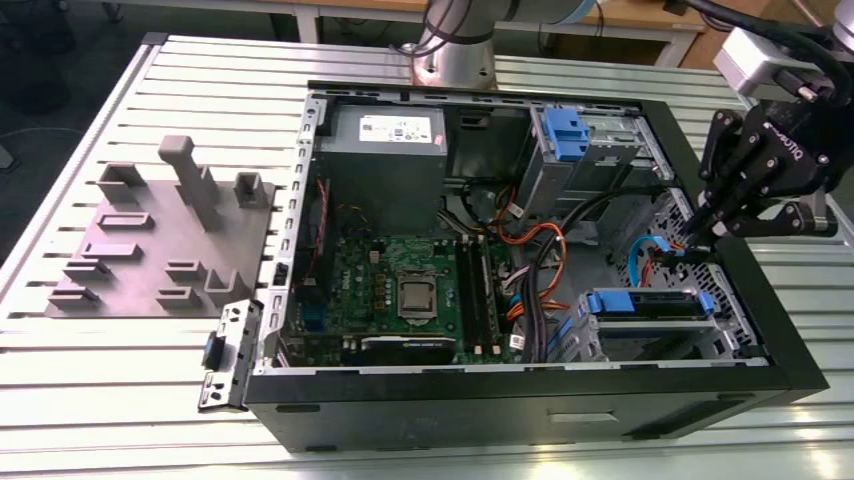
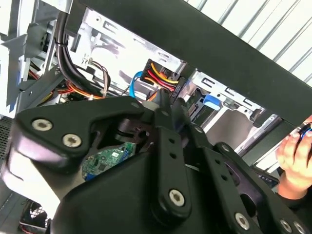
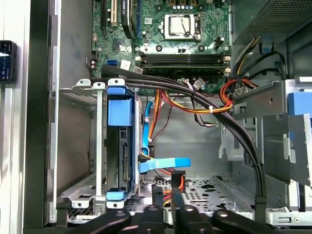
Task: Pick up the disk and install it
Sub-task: 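Insert the first disk wire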
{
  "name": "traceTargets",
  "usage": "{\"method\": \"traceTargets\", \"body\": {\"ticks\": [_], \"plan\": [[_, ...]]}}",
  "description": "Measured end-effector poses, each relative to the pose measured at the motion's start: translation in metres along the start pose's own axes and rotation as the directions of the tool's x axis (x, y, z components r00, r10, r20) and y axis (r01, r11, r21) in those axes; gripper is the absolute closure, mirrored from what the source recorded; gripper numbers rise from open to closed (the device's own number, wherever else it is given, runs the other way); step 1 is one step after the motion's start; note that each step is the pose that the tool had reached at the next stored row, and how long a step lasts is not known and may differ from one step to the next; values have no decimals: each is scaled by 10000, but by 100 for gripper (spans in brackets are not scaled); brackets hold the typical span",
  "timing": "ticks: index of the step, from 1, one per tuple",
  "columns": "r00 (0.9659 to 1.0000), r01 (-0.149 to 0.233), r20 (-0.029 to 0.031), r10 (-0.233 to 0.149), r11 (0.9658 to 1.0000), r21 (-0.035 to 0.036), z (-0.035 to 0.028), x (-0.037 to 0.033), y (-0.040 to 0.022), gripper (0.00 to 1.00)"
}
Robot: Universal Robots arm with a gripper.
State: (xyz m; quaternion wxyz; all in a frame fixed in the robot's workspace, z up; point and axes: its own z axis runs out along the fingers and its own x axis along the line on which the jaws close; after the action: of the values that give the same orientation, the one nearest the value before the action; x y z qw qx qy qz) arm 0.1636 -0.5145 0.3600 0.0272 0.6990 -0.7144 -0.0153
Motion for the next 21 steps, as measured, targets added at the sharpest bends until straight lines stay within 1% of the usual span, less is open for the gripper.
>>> {"method": "traceTargets", "body": {"ticks": [1,2,4,10,12,16,17,21], "plan": [[10000,-1,-19,1,10000,0,3,0,-3,83],[10000,-4,-58,4,10000,1,8,0,-4,76],[9999,-10,-155,10,10000,3,27,0,-7,76],[9987,-31,-510,31,10000,12,76,-1,-12,76],[9982,-36,-591,37,10000,14,89,-2,-13,76],[9982,-36,-595,37,10000,14,124,-2,-16,75],[9982,-36,-595,37,10000,14,134,-2,-17,69],[9982,-35,-596,36,10000,14,164,-3,-22,69]]}}
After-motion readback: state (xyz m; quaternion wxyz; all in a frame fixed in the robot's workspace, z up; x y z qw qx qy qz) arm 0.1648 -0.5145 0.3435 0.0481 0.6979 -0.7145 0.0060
